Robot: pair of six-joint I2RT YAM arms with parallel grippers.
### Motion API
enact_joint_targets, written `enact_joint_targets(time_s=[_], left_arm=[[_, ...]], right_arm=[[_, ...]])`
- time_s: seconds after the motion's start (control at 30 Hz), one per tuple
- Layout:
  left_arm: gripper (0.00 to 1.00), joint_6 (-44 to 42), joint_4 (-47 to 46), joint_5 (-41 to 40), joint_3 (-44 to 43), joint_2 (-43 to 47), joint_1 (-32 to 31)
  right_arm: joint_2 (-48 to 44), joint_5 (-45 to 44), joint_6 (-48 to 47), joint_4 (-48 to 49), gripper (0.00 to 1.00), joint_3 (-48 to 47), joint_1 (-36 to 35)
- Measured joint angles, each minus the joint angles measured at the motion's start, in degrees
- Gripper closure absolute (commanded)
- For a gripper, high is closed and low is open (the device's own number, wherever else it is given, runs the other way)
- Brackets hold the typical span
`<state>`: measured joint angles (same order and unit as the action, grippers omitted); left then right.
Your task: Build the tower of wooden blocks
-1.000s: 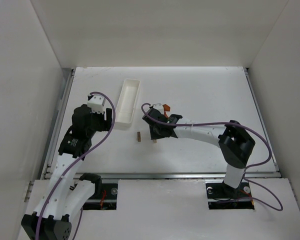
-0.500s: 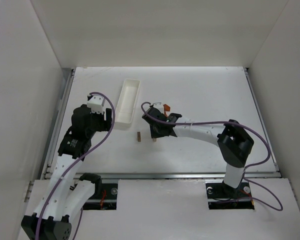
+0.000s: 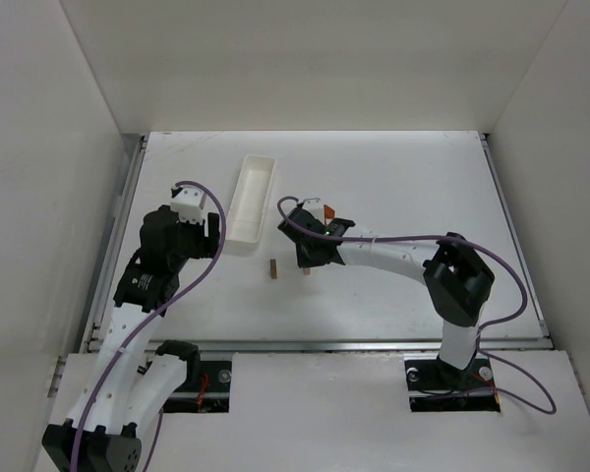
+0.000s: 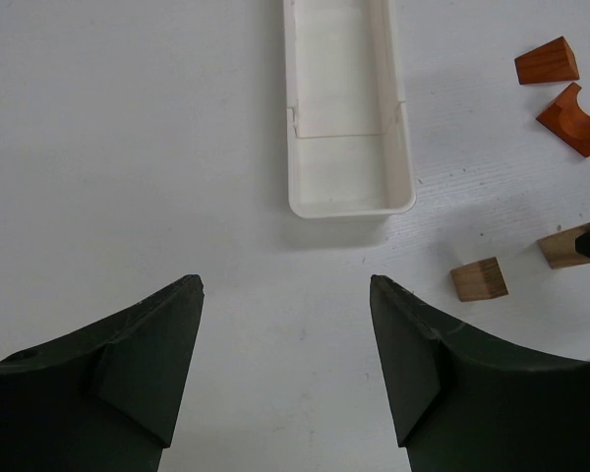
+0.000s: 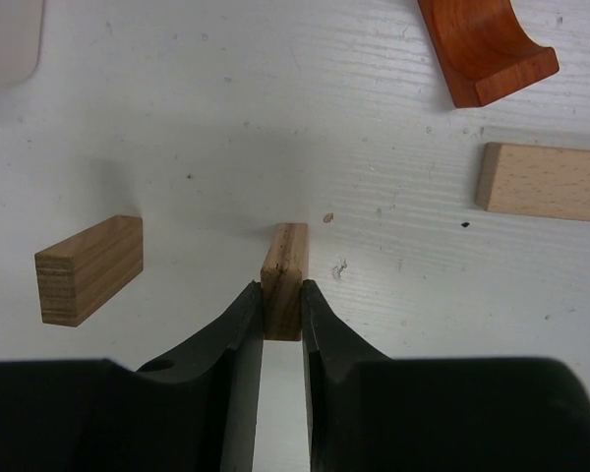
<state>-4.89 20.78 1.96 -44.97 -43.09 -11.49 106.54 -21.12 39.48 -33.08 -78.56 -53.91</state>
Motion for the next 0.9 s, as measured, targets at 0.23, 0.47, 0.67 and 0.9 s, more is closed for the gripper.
enact_joint_targets(time_s=[0.23,0.47,0.67,0.9], left_arm=[[0.34,0.00,0.02,0.00,0.00,0.00,0.00],[0.34,0.02,0.00,0.02,0.00,0.00,0.00],[0.34,0.00,0.02,0.02,0.00,0.00,0.00],[0.33,0.00,0.00,0.02,0.00,0.00,0.00]], right_arm=[[0.04,-0.11,0.57,-0.66,0.91,-0.15,0.00],[0.07,-0.11,1.01,-0.79,0.67,-0.15,0.00],[0.52,-0.07,1.53,-1.36,0.54,-0.15,0.00],[0.55,-0.07,1.49,-1.42,0.50,-0.15,0.00]])
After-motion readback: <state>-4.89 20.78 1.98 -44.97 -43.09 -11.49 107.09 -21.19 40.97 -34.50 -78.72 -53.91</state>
